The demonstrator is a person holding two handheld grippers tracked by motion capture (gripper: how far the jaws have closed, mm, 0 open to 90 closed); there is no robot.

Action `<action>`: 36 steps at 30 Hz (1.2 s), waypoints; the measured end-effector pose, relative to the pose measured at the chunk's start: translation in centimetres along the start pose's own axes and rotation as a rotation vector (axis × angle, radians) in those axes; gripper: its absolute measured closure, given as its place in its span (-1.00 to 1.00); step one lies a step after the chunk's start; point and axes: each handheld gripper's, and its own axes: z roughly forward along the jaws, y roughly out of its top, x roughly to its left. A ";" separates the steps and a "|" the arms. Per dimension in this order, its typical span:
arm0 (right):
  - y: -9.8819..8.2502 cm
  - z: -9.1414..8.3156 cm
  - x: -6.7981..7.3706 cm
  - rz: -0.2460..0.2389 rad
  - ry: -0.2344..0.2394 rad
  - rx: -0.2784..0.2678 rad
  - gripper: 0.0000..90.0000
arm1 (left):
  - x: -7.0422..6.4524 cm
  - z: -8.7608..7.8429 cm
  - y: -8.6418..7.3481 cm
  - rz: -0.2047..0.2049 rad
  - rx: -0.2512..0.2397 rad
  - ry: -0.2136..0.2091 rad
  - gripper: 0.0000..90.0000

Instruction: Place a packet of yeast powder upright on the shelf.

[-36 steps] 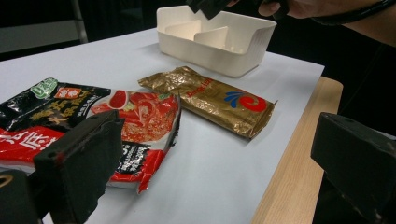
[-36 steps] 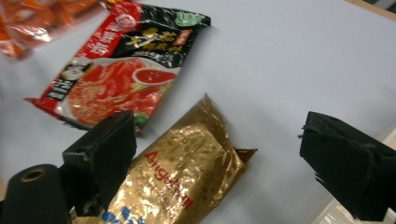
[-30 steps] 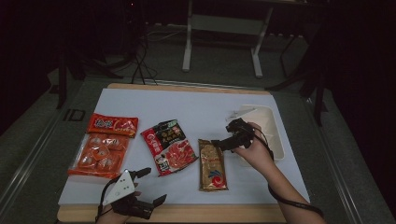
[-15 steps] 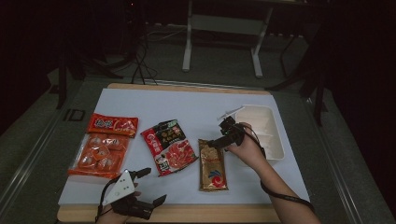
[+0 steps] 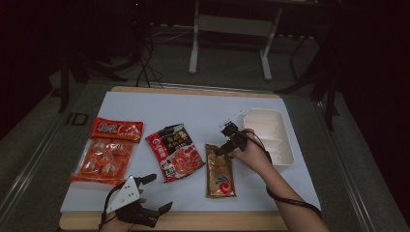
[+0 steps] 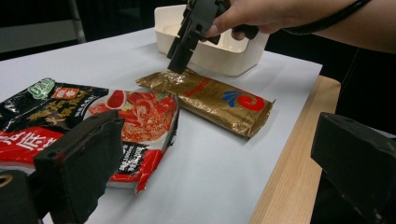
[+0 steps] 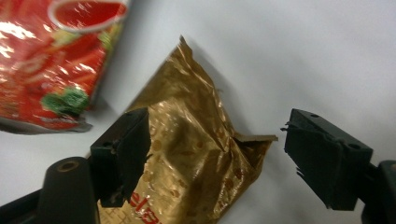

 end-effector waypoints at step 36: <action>0.2 -0.9 0.9 -0.074 -0.053 0.047 0.99 | 0.0 0.1 0.0 -0.001 0.004 0.000 -0.93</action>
